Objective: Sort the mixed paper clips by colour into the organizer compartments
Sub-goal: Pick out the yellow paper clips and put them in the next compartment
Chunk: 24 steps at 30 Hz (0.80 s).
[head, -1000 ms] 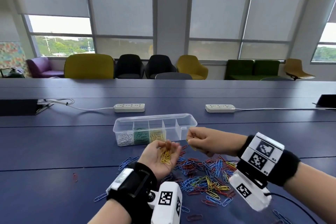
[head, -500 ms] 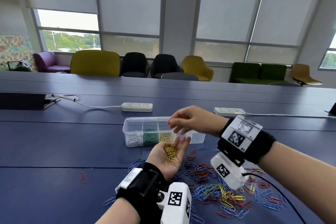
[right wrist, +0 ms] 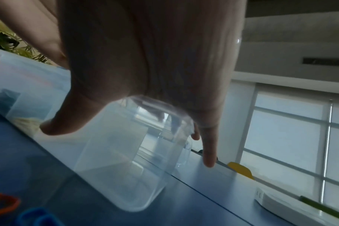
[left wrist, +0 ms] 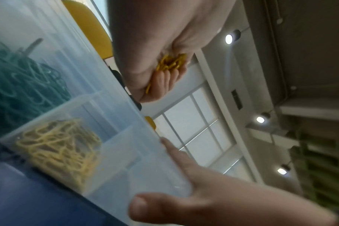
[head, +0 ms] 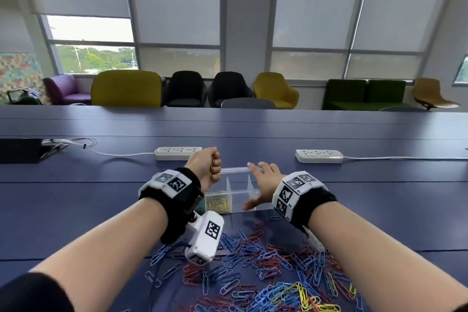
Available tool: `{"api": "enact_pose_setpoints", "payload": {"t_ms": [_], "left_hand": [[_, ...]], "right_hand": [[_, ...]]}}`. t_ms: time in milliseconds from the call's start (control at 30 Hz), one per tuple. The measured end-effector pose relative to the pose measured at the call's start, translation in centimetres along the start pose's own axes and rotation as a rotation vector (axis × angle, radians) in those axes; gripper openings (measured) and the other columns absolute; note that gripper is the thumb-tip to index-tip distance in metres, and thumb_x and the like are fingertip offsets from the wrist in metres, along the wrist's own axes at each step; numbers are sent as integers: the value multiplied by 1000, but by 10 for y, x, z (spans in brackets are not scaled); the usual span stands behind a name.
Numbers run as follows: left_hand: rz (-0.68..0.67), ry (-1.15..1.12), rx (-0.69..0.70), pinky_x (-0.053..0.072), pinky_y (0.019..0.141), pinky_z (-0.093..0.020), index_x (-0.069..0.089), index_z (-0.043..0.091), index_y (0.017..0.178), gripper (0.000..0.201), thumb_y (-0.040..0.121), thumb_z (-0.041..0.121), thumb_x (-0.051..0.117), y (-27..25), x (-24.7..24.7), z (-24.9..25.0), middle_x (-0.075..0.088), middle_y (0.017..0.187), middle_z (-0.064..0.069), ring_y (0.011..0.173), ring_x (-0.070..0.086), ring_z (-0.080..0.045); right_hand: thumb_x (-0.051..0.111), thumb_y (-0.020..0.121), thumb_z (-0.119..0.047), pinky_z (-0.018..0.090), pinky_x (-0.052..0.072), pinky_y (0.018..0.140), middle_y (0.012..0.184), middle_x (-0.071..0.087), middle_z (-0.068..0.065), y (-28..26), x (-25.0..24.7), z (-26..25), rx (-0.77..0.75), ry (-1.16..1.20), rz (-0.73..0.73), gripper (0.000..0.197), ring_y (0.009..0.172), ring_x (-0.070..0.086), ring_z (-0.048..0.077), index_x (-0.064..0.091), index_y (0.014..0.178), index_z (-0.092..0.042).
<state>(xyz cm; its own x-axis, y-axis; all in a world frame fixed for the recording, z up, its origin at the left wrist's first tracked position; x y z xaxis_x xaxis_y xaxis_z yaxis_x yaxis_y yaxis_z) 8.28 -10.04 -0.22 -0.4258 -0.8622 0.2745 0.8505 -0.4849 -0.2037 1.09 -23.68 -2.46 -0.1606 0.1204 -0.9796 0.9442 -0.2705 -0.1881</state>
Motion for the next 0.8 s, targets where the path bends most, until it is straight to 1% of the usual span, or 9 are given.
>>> {"api": "enact_pose_setpoints", "payload": {"t_ms": [133, 233, 300, 400, 467, 600, 633, 733, 800], "left_hand": [[26, 181, 62, 29, 40, -16, 45, 14, 65, 38, 101, 14, 33, 17, 1, -15, 40, 47, 4, 44, 34, -7], [-28, 380, 115, 39, 49, -17, 53, 5, 69, 35, 95, -8, 33, 19, -1, -19, 46, 62, -7, 55, 43, -13], [-48, 566, 148, 44, 55, -12, 55, 5, 70, 33, 88, -17, 38, 20, -3, -21, 51, 67, -9, 61, 48, -15], [-59, 734, 199, 44, 67, -15, 57, 10, 75, 25, 85, -11, 51, 20, -8, -20, 58, 73, -6, 67, 54, -13], [-64, 779, 235, 44, 70, -17, 58, 12, 76, 23, 86, -8, 52, 19, -10, -20, 59, 74, -5, 68, 55, -13], [-46, 903, 297, 43, 55, -10, 57, 14, 75, 22, 87, -3, 50, 11, -5, -16, 59, 72, -4, 63, 55, -12], [-35, 1001, 331, 44, 55, -11, 57, 13, 77, 19, 87, -1, 50, 7, -1, -11, 59, 75, -4, 64, 55, -13], [69, 1307, 537, 43, 70, -24, 63, 9, 90, 15, 87, 8, 49, -16, 12, 12, 57, 83, -1, 71, 52, -15], [68, 1299, 657, 41, 69, -24, 62, 11, 90, 13, 87, 11, 49, -39, 21, 22, 58, 82, 1, 65, 51, -12]], "right_hand": [[72, 69, -58, 51, 13, 115, 158, -2, 5, 2, 5, 1, -4, 37, 23, 117, 145, -4, 31, -5, 150, -22], [72, 69, -58, 52, 16, 113, 158, -1, 4, 2, 6, 1, -10, 53, 37, 116, 145, -3, 31, -4, 150, -23], [72, 68, -59, 53, 18, 113, 158, -1, 3, 1, 6, 1, -9, 56, 44, 117, 145, -3, 31, -3, 150, -24], [73, 67, -59, 56, 21, 112, 157, 1, 3, 1, 8, -1, -2, 57, 55, 117, 144, -2, 31, -2, 150, -25], [73, 67, -59, 56, 22, 111, 157, 2, 2, 0, 9, -3, 5, 52, 52, 117, 144, -1, 31, -2, 150, -25], [69, 69, -62, 56, 19, 111, 158, 0, 6, -4, 5, -8, 16, -19, 35, 118, 145, 0, 33, -6, 150, -22], [68, 69, -63, 56, 17, 112, 158, -2, 7, -7, 3, -9, 14, -51, 24, 118, 145, -1, 34, -9, 150, -22], [63, 70, -68, 58, 12, 112, 158, -12, 8, -21, -6, -7, -22, -94, -2, 118, 144, -6, 38, -17, 148, -29], [57, 73, -70, 58, 15, 111, 158, -9, 5, -38, -19, -2, -53, -60, 28, 109, 144, -1, 36, -15, 147, -35]]}}
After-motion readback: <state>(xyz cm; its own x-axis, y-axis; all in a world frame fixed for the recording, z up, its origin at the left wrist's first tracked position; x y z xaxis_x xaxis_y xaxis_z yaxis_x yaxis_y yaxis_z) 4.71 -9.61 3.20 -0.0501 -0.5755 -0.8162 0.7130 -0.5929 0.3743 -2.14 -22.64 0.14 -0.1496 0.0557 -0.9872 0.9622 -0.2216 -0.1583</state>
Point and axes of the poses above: each hand's wrist, its own y-axis towards the middle knuckle, its own x-axis out of the palm, z = x × y, the point moved 4 cm from there along y, towards the middle knuckle
